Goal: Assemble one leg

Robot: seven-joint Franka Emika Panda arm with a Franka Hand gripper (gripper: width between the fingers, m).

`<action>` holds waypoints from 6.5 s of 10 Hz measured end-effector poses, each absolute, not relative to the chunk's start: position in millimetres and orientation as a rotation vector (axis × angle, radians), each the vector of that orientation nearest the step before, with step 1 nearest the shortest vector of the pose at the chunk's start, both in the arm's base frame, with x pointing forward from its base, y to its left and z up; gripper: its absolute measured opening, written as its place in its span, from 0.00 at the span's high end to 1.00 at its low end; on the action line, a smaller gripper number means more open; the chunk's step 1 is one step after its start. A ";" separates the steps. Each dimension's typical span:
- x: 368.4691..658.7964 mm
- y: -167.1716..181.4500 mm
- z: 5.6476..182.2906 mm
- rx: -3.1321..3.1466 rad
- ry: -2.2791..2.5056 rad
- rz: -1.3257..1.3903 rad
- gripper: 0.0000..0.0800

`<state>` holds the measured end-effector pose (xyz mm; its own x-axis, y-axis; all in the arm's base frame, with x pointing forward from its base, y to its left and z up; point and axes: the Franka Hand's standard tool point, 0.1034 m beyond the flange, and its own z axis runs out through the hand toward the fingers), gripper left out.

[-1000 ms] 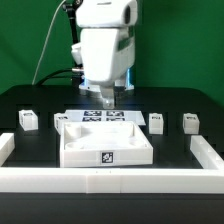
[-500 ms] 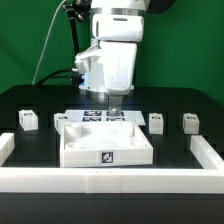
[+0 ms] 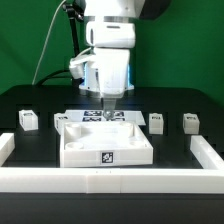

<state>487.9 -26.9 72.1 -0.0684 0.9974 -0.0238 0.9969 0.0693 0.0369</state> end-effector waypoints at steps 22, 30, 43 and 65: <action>418.9 -43.0 11.1 2.158 2.348 -0.034 0.92; 425.8 10.3 10.0 2.292 2.220 0.006 0.92; 489.3 56.9 10.3 2.261 2.229 0.106 0.92; 457.8 68.7 56.1 2.679 1.660 0.134 0.19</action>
Offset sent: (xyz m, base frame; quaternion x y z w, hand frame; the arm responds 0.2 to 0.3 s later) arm 0.0000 0.0000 0.0000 0.0000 0.0000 0.0000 1.0000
